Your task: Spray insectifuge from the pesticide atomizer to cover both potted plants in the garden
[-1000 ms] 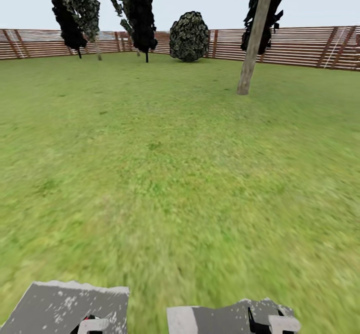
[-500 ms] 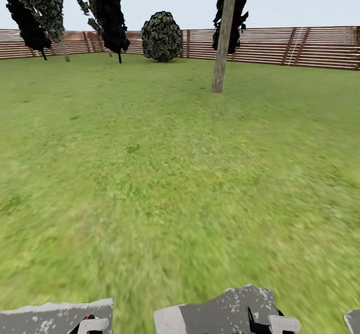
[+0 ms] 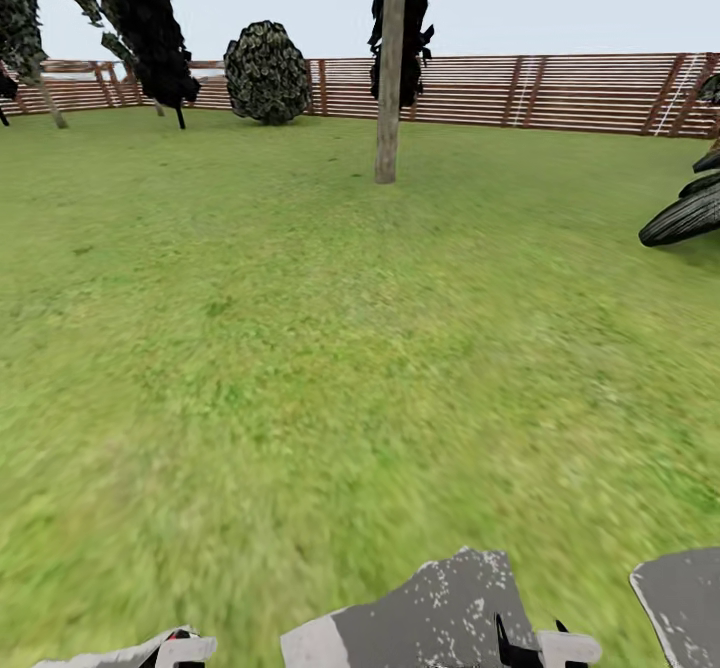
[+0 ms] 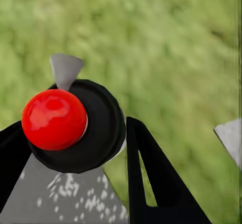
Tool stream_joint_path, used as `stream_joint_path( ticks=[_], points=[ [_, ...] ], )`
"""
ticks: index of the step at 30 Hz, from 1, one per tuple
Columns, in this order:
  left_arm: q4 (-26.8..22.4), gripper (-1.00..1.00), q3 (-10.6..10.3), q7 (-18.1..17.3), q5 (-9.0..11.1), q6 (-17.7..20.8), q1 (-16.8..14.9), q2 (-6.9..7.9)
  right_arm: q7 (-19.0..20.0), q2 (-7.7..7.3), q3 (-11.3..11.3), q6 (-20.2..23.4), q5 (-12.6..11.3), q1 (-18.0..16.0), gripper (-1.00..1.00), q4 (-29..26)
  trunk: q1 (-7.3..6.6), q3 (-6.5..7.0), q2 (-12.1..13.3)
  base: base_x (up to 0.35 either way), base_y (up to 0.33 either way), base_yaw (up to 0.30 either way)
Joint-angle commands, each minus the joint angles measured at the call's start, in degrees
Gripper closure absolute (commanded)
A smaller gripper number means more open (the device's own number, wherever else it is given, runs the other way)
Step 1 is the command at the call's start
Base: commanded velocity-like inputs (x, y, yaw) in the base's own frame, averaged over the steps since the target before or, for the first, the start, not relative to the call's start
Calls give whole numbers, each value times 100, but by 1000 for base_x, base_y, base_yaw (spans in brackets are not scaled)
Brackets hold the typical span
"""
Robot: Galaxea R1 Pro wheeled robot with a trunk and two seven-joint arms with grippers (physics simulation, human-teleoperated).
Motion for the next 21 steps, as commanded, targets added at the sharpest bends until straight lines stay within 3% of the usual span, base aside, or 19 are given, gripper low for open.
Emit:
stream_joint_path(
  ticks=[1, 15, 21],
  points=[
    [2, 100, 33, 4, -60, -21, -2, -3, -33, 0, 3, -12, 36, -4, -100, 5, -1, -4, -1, 0, 0, -300],
    [2, 100, 33, 27, -66, -21, -3, -3, -33, 0, 3, -12, 36, -4, -100, 5, -1, -4, -1, 0, -4, -300],
    [2, 100, 32, 27, -68, -21, -4, -3, -33, 0, 3, -12, 36, -4, -100, 5, -1, -4, -1, 0, -225, -300]
  ],
)
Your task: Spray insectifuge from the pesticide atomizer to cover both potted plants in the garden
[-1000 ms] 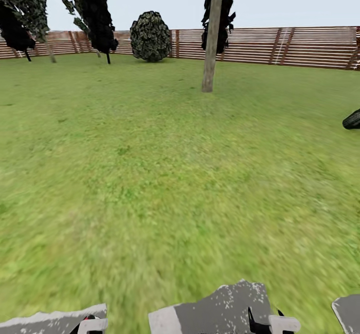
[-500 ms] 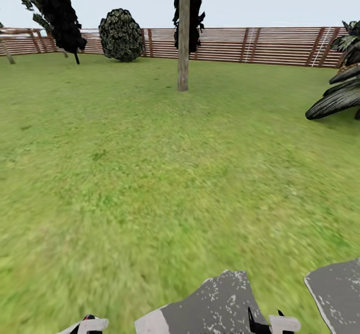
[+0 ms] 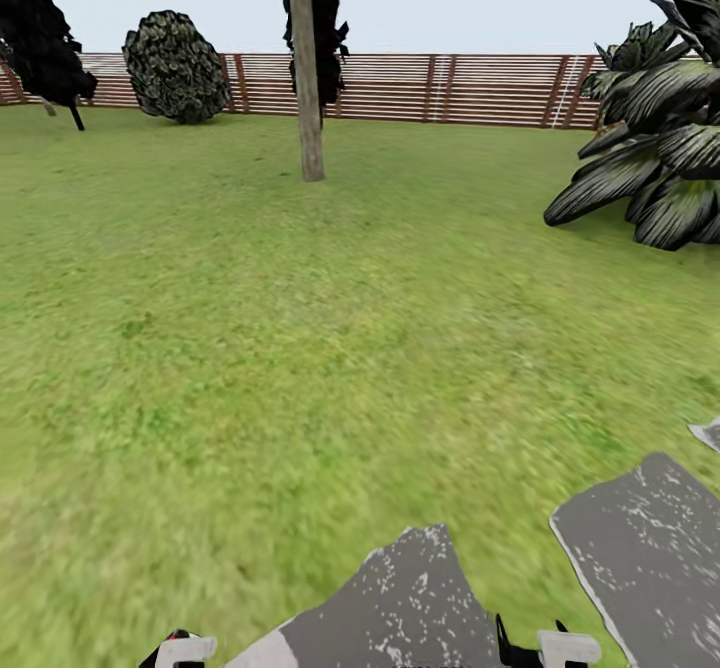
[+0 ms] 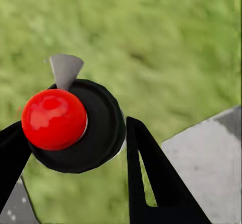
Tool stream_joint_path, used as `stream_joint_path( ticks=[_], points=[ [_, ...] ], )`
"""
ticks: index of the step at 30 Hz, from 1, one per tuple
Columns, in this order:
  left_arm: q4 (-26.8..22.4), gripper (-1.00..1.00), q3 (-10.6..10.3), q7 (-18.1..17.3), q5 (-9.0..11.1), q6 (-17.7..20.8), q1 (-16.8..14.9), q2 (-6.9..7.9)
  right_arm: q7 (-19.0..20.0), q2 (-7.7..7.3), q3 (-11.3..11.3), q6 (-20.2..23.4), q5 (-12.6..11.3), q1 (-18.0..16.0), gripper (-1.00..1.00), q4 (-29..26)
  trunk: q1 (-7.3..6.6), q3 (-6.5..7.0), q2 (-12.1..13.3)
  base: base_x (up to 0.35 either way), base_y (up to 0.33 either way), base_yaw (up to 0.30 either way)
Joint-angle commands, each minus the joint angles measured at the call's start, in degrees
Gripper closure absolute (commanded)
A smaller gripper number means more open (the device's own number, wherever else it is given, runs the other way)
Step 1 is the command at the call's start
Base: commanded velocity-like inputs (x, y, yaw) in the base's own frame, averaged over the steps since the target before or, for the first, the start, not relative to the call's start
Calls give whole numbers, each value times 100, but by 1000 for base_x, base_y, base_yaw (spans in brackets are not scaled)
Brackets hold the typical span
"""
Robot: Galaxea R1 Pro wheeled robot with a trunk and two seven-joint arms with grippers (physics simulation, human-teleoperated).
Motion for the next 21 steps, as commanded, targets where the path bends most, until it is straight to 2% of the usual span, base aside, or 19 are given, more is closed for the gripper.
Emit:
stream_joint_path(
  ticks=[1, 21],
  points=[
    [0, 100, 34, 7, -60, -20, -1, -3, -34, 0, 5, -13, 37, -5, -100, 8, -1, -4, -1, 0, -268, -300],
    [0, 100, 34, 7, -60, -20, -2, -3, -34, 0, -2, -13, 37, -5, -100, 3, -1, -4, -1, 0, -272, -300]
  ],
)
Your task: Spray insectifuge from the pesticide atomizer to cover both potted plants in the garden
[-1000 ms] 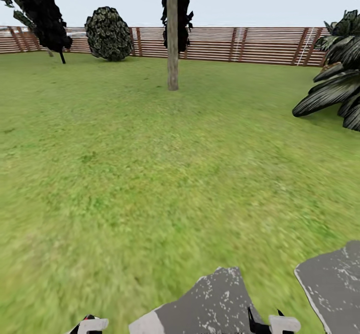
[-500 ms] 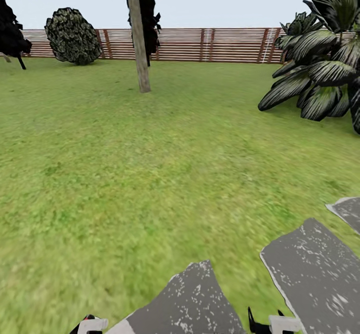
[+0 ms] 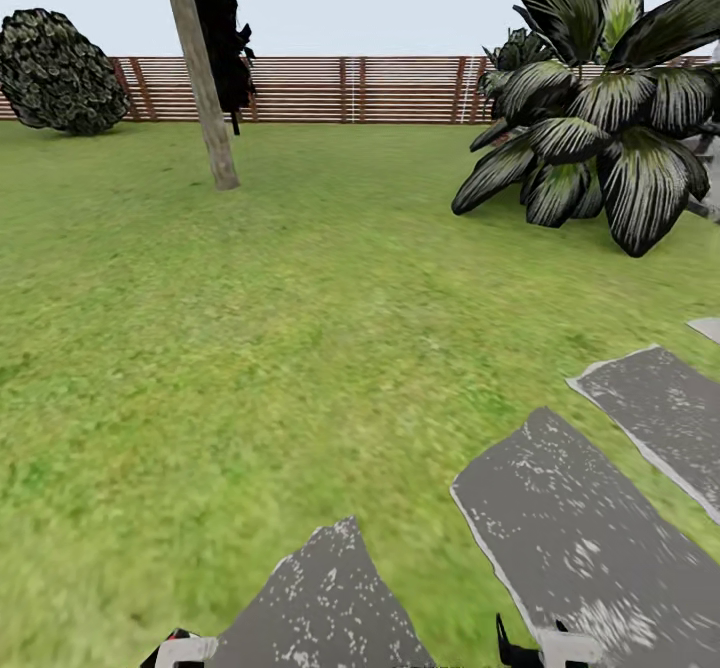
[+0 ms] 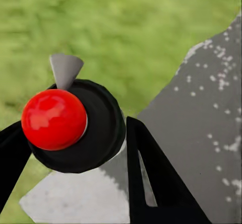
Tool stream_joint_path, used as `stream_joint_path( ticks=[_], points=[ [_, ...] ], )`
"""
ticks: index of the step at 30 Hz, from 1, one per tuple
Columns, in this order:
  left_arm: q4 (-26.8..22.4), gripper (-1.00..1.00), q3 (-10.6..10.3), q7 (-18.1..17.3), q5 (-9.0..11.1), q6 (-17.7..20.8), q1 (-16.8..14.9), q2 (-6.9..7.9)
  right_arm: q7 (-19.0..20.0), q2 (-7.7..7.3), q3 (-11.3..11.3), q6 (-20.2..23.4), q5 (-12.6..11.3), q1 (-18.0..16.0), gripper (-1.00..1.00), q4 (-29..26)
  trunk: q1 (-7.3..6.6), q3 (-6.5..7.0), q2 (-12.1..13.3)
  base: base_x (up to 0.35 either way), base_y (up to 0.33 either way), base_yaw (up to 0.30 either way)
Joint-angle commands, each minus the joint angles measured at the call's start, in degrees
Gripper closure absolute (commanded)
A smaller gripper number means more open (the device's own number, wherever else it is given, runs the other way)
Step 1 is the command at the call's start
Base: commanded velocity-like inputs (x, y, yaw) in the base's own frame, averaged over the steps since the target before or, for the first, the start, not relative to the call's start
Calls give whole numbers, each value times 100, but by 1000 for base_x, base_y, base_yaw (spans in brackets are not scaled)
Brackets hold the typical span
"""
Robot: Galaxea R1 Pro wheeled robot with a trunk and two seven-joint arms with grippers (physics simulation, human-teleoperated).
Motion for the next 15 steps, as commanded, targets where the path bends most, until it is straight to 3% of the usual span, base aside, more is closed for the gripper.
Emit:
stream_joint_path(
  ticks=[1, 15],
  points=[
    [0, 100, 34, 7, -60, -20, -2, -3, -34, 0, 5, -13, 37, -5, -100, 7, -1, -4, -1, 5, -262, -300],
    [0, 100, 34, 13, -60, -20, 0, -3, -34, 0, 6, -13, 37, -5, -100, 4, -1, -4, -1, 120, -213, -300]
  ],
)
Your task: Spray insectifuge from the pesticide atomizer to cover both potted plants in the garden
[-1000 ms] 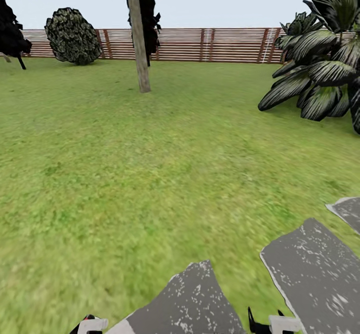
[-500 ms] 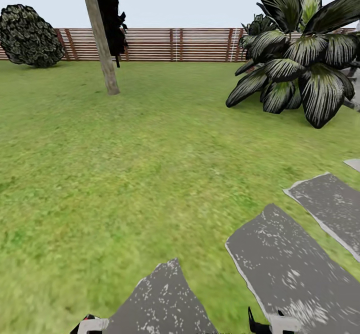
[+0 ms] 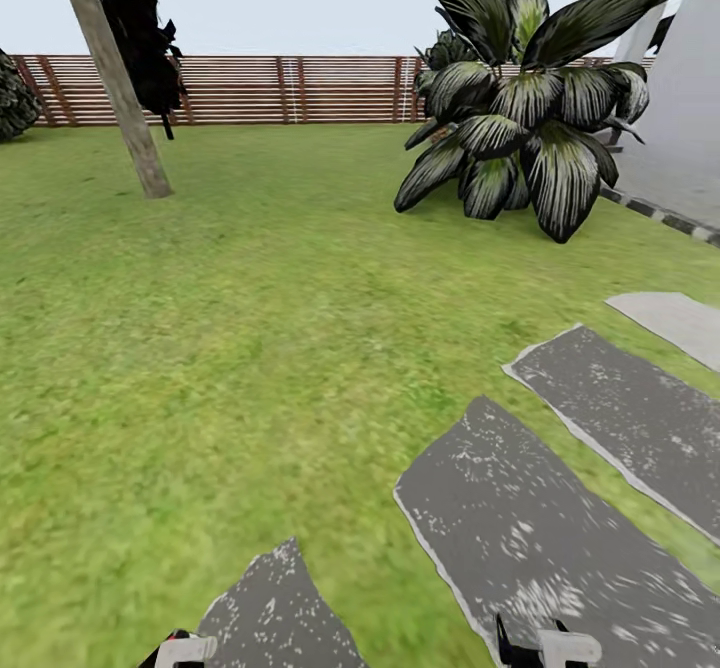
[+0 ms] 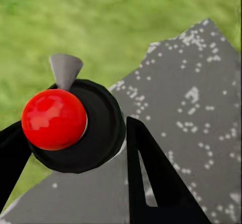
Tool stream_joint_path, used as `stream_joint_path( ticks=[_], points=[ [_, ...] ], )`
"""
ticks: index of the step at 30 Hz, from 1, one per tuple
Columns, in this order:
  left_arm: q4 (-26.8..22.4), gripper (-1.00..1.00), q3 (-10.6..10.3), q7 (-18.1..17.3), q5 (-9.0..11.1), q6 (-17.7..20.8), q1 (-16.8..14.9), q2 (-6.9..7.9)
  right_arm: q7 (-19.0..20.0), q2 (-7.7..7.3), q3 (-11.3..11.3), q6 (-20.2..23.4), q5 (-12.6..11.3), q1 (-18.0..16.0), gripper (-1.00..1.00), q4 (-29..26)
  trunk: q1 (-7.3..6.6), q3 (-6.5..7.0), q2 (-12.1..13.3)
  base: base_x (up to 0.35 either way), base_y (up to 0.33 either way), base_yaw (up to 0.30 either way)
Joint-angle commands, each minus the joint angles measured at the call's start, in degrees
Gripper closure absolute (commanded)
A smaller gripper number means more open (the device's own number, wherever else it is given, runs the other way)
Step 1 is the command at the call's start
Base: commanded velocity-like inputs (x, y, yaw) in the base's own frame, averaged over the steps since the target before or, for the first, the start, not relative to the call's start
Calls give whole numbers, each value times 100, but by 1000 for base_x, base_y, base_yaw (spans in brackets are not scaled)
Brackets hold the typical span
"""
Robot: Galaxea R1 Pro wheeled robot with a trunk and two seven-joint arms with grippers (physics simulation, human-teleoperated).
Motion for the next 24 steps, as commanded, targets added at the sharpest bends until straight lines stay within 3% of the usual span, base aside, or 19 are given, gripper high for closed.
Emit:
stream_joint_path(
  ticks=[1, 24],
  points=[
    [1, 100, 33, 9, -60, -20, -3, -3, -34, 0, 3, -13, 37, -5, -100, 7, 0, -4, -1, 136, -205, -300],
    [1, 100, 33, 9, -60, -20, -1, -3, -34, 0, 9, -13, 37, -5, -100, 8, 0, -4, -1, 148, -198, -300]
  ],
)
